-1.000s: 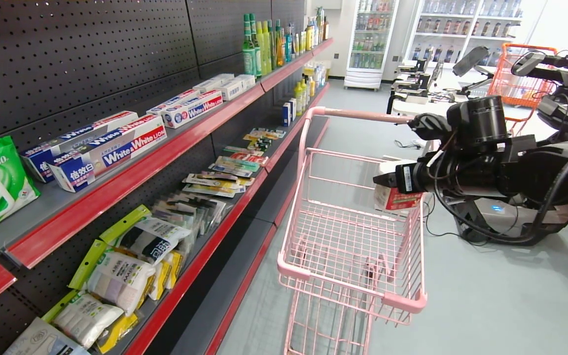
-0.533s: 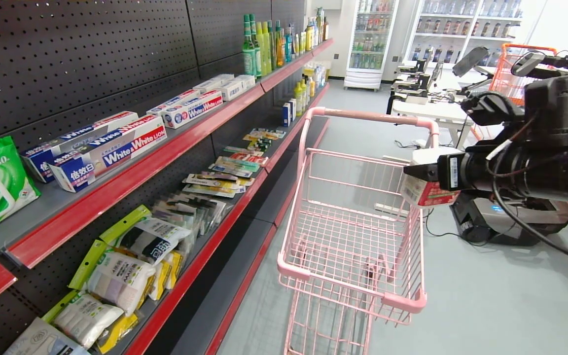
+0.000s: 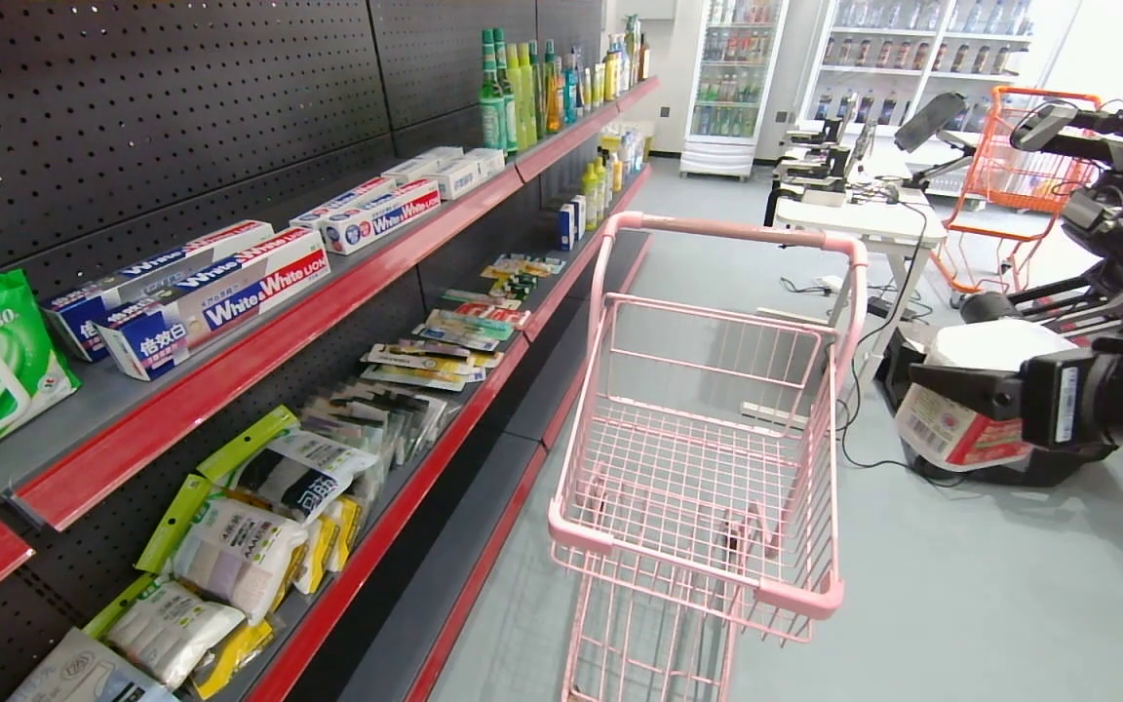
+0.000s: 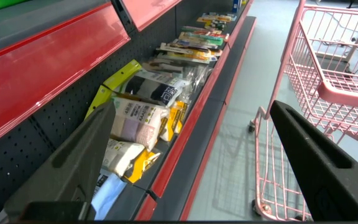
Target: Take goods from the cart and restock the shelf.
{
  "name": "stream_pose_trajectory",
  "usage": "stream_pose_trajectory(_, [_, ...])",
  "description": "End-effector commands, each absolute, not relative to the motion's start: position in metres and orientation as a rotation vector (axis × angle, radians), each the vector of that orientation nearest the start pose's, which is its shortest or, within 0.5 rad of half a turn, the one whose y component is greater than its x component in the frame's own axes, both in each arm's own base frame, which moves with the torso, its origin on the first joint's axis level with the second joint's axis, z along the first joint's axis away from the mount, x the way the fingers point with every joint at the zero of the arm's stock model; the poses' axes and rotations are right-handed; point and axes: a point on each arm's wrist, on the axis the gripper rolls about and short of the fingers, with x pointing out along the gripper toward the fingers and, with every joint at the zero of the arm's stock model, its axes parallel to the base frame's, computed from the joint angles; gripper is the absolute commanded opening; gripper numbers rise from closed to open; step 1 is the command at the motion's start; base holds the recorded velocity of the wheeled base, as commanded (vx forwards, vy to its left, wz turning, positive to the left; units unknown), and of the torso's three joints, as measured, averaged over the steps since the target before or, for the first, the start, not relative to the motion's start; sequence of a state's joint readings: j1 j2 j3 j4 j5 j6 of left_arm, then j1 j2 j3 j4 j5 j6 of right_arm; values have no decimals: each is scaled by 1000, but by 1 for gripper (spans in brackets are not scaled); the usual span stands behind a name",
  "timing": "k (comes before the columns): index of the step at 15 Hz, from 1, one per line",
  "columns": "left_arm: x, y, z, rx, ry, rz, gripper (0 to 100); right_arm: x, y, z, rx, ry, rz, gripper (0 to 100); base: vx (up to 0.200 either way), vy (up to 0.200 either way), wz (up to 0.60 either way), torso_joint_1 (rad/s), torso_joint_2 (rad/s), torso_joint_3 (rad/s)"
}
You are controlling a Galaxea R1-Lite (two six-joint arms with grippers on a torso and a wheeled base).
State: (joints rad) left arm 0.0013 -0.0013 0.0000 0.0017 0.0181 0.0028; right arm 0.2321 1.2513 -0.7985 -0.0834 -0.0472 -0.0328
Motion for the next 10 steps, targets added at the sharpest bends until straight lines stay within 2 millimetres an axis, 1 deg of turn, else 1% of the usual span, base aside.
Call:
stream_pose_trajectory(1, [-23, 0, 75, 3, 2, 20, 100, 158, 35, 246, -77, 297, 188, 0, 0, 0, 0, 0, 0, 0])
stream_pose_trajectory(3, [-23, 0, 75, 3, 2, 20, 100, 151, 34, 249, -75, 274, 188, 0, 0, 0, 0, 0, 0, 0])
stream_pose_trajectory(4, [-23, 0, 75, 3, 2, 20, 100, 141, 29, 248, -81, 256, 175, 0, 0, 0, 0, 0, 0, 0])
stream_pose_trajectory(5, [-23, 0, 75, 3, 2, 20, 100, 137, 27, 246, -85, 252, 167, 0, 0, 0, 0, 0, 0, 0])
stream_pose_trajectory(6, [-23, 0, 75, 3, 2, 20, 100, 128, 23, 244, -90, 243, 145, 0, 0, 0, 0, 0, 0, 0])
stream_pose_trajectory(10, [-23, 0, 75, 3, 2, 20, 100, 120, 13, 240, -88, 244, 78, 0, 0, 0, 0, 0, 0, 0])
